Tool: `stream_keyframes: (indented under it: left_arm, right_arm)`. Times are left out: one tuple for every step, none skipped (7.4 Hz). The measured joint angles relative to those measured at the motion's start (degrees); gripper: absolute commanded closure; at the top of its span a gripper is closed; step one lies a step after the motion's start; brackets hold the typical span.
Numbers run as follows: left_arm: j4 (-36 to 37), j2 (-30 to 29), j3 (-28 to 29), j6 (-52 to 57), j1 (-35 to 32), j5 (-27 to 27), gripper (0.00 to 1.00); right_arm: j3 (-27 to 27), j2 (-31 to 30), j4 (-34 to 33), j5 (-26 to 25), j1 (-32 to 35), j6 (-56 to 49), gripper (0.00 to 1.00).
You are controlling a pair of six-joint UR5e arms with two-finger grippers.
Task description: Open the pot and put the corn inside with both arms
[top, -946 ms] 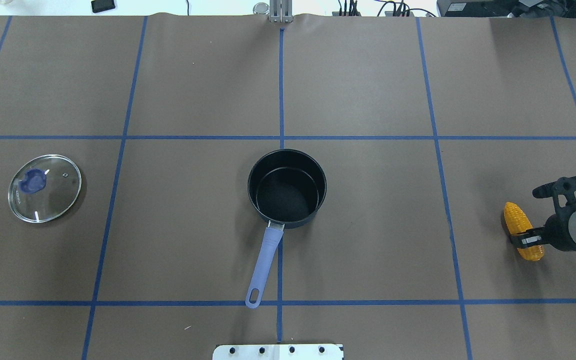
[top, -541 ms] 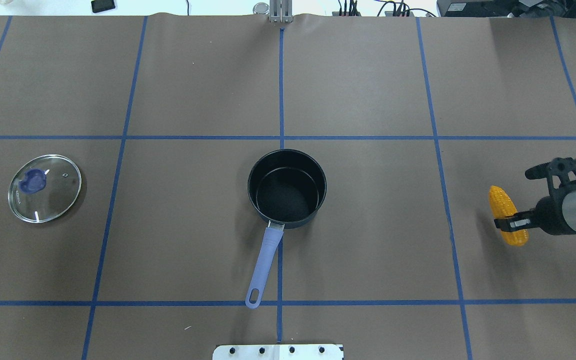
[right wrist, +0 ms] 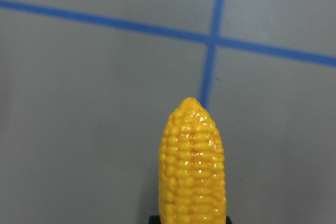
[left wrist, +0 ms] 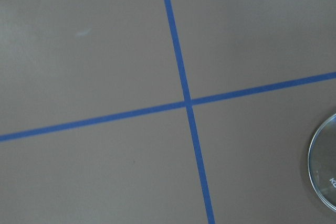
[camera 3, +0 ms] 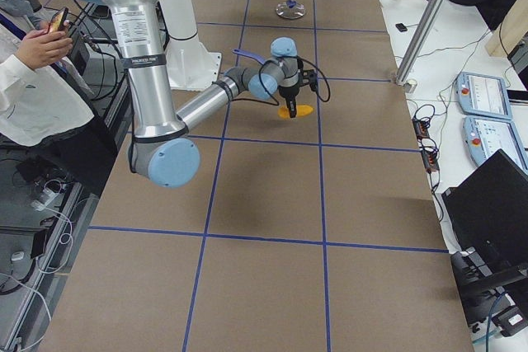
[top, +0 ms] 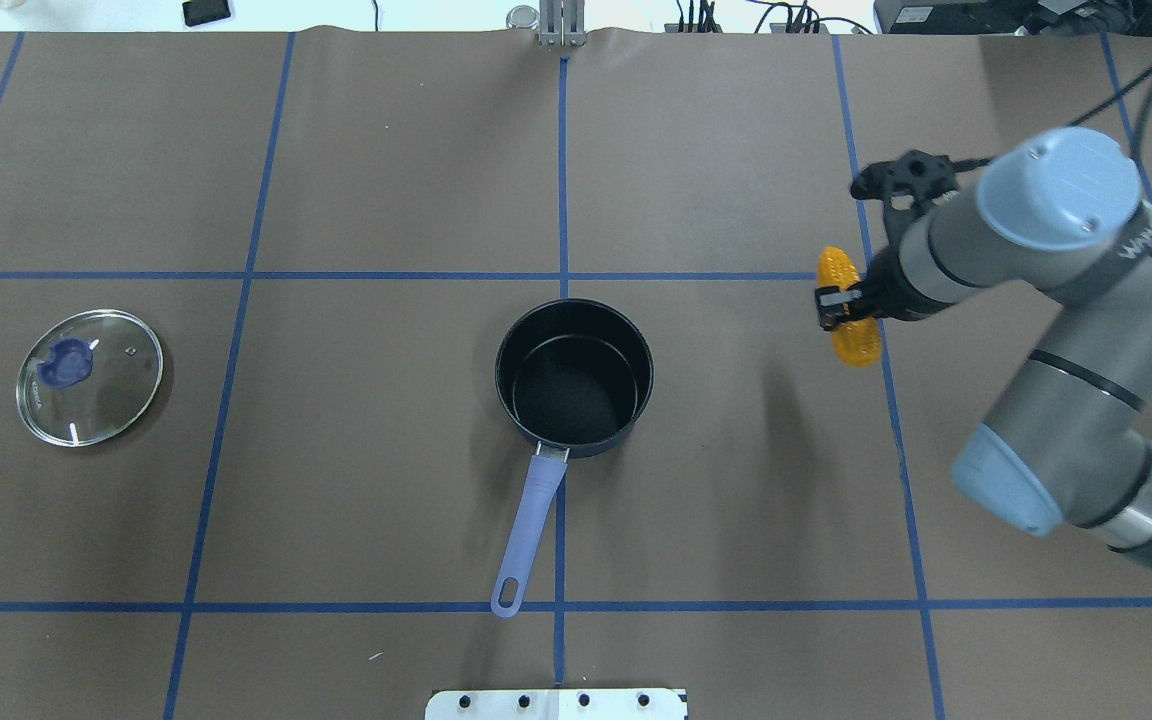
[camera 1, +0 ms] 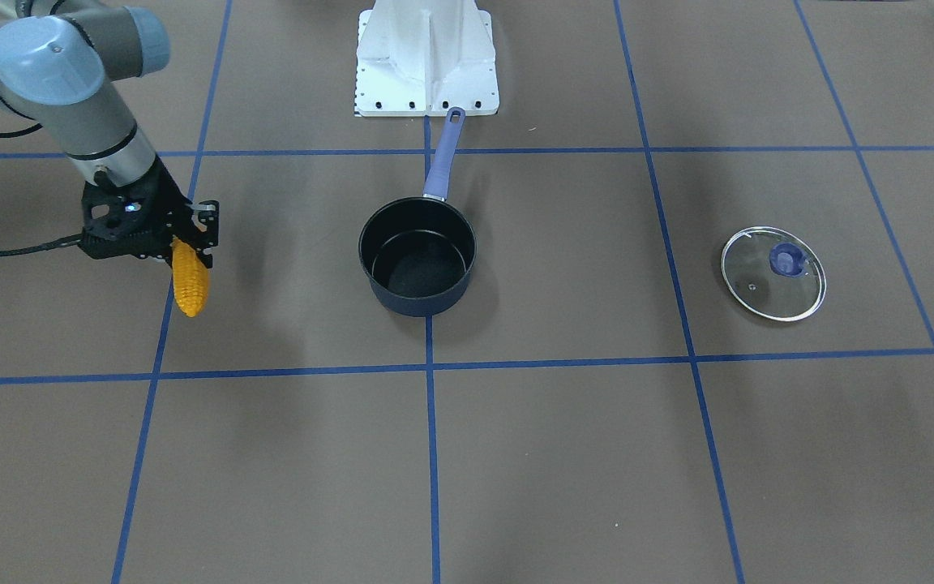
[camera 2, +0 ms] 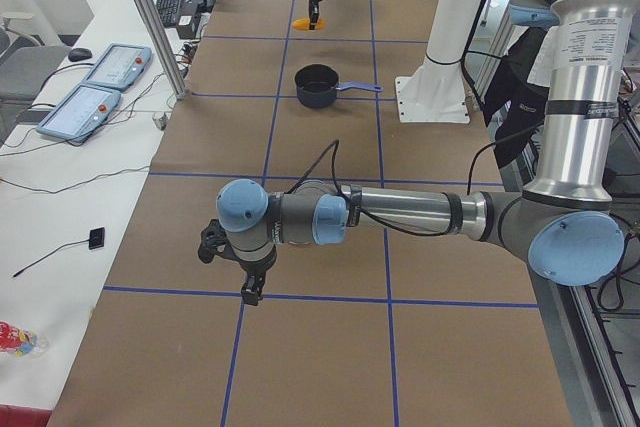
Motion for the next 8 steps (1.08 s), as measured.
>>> stream_keyframes:
  left_arm:
    - [0.7,0.4,-0.3,0.1,0.0,0.0,0.02]
    - [0.9,0.4,-0.5,0.0,0.0,0.0,0.02]
    - [1.0,0.3,-0.5,-0.1,0.0,0.1,0.02]
    - [1.0,0.2,-0.5,-0.3,0.0,0.1,0.02]
    - [0.9,0.2,-0.5,-0.3,0.0,0.1,0.02]
    - [0.9,0.2,-0.6,-0.4,0.1,0.1,0.02]
    - [0.9,0.3,-0.6,-0.4,0.1,0.0,0.02]
    - [0.9,0.4,-0.6,-0.4,0.1,0.0,0.02]
  right_arm:
    - [-0.3,7.0,-6.3,-0.7,-1.6,3.3,1.00]
    - [-1.3,12.6,-9.7,-2.2,-4.0,6.9,1.00]
    - [-4.4,18.7,-12.2,-4.8,-7.2,11.2,1.00]
    - [-8.2,23.4,-13.4,-7.6,-10.0,14.4,1.00]
    - [-12.0,26.7,-13.7,-10.5,-12.8,16.8,1.00]
    - [-14.6,28.4,-13.7,-12.3,-14.8,18.1,0.89]
    - [-16.2,29.0,-13.0,-13.1,-15.8,18.6,0.37]
    - [-17.8,29.3,-11.2,-13.6,-16.2,18.7,0.00]
